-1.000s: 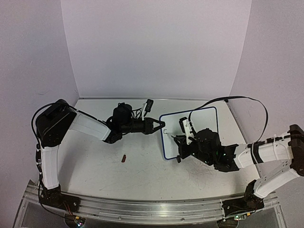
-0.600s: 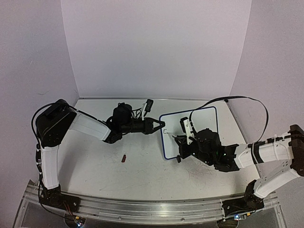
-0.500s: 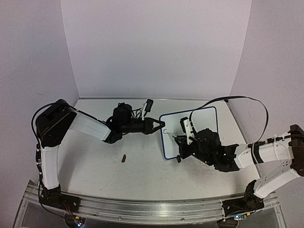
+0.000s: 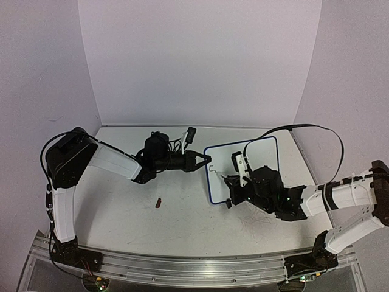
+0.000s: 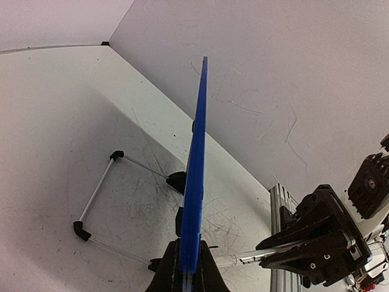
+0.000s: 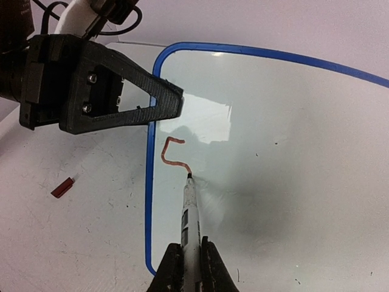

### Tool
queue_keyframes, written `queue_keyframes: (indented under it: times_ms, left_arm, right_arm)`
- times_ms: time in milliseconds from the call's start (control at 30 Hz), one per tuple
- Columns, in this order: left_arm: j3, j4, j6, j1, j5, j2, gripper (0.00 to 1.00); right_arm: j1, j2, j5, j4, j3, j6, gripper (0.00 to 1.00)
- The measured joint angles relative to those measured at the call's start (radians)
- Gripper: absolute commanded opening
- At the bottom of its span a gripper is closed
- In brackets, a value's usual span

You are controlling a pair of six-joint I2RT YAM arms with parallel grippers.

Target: Write a sentence on the whiteboard

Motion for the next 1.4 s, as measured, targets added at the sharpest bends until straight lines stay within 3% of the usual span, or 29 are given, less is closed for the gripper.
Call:
queue_keyframes:
  times_ms: [1400]
  left_arm:
    - [0.000,0.000,0.000,0.002,0.000,0.000,0.00]
  right_arm:
    - [0.030,0.027,-0.021,0.011,0.010,-0.013,0.00]
